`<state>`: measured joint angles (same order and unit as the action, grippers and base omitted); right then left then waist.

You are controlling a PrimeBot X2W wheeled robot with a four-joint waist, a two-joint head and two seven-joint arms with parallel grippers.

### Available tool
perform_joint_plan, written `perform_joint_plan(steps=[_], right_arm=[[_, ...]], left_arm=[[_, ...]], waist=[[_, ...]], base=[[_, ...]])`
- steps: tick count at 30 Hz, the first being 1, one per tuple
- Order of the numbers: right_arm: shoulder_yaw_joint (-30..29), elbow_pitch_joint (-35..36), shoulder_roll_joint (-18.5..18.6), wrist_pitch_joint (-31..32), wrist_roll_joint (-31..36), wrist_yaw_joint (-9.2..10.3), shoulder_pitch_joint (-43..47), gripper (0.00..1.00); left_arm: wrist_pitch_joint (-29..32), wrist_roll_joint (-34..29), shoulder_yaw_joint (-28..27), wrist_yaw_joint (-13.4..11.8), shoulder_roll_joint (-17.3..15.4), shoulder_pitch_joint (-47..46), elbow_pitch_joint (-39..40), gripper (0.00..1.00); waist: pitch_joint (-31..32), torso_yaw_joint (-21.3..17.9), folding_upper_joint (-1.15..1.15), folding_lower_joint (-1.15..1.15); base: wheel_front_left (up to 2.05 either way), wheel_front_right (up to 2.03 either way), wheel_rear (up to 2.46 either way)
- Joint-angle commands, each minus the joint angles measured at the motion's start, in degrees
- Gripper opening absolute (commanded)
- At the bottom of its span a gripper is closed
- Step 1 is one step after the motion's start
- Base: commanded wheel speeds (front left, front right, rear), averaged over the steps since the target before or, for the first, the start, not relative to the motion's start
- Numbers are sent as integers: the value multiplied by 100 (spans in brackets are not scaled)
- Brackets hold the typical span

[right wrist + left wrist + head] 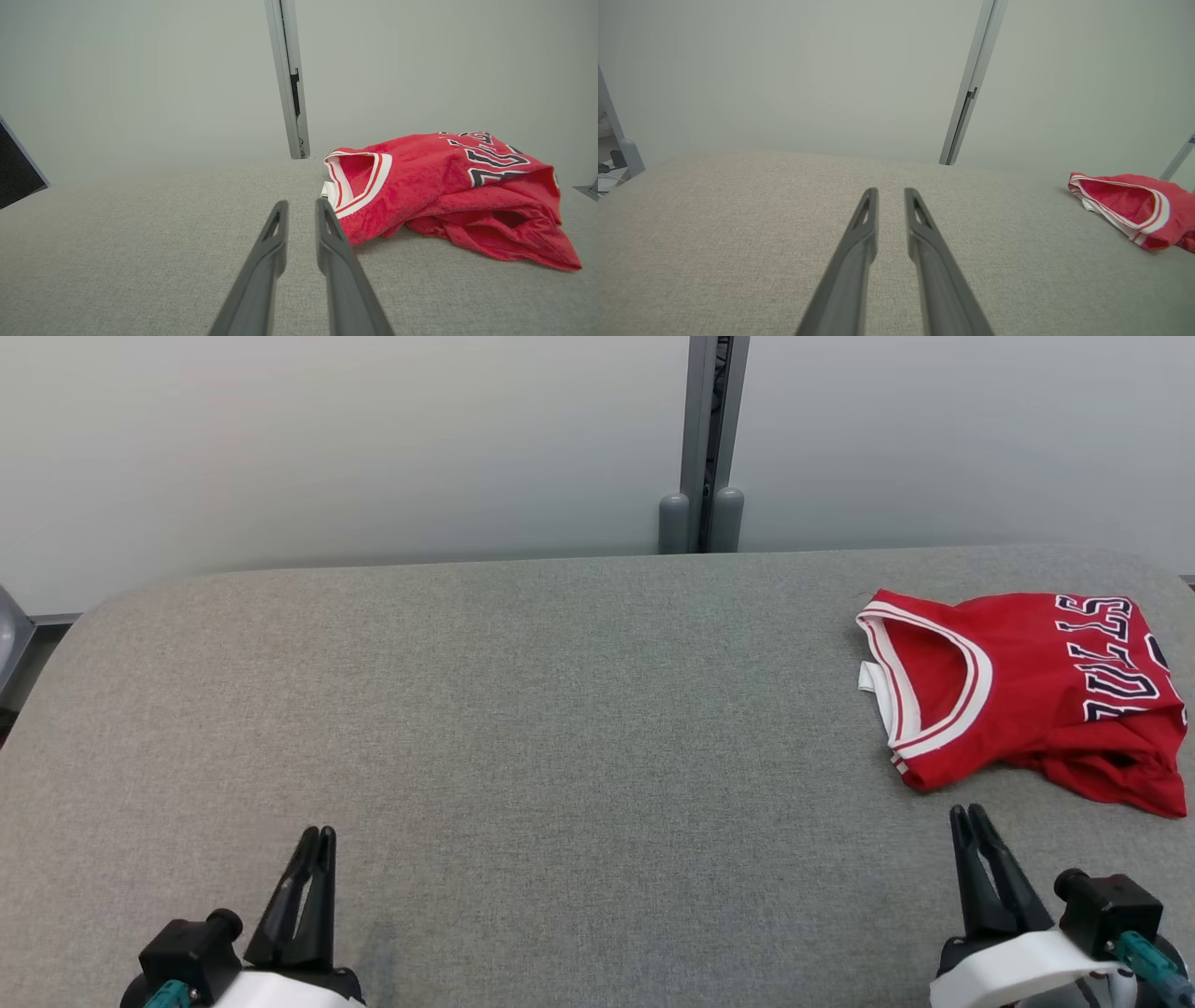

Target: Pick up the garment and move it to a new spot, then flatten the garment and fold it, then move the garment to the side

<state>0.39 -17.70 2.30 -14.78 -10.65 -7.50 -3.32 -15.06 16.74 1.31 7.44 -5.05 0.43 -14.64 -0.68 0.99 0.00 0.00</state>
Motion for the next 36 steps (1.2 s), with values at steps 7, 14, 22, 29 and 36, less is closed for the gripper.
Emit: perform_joint_plan(steps=[7, 14, 22, 29, 36], right_arm=[[-81, -2, 0, 213, -713, 0, -37, 0], [-131, 55, 8, 393, -1453, 0, -55, 0], [-192, 100, 16, 590, -2224, 0, -83, 0], [-246, 135, 23, 747, -2843, 0, -111, 0], [-289, 160, 29, 877, -3334, 0, -135, 0]], left_arm=[[192, 663, -72, 0, 26, -52, -12, 0], [386, 1345, -144, 1, 43, -118, 2, 0], [589, 2057, -219, 1, 62, -193, 14, 0], [751, 2630, -279, 2, 77, -244, 23, 0], [882, 3084, -328, 2, 89, -295, 30, 0]], waist=[[3, -5, 0, 0], [6, -11, 0, 0], [9, -17, 0, 0], [12, -23, 0, 0], [14, -27, 0, 0]], base=[[0, 0, 0], [0, 0, 0], [0, 0, 0], [0, 0, 0], [0, 0, 0]])
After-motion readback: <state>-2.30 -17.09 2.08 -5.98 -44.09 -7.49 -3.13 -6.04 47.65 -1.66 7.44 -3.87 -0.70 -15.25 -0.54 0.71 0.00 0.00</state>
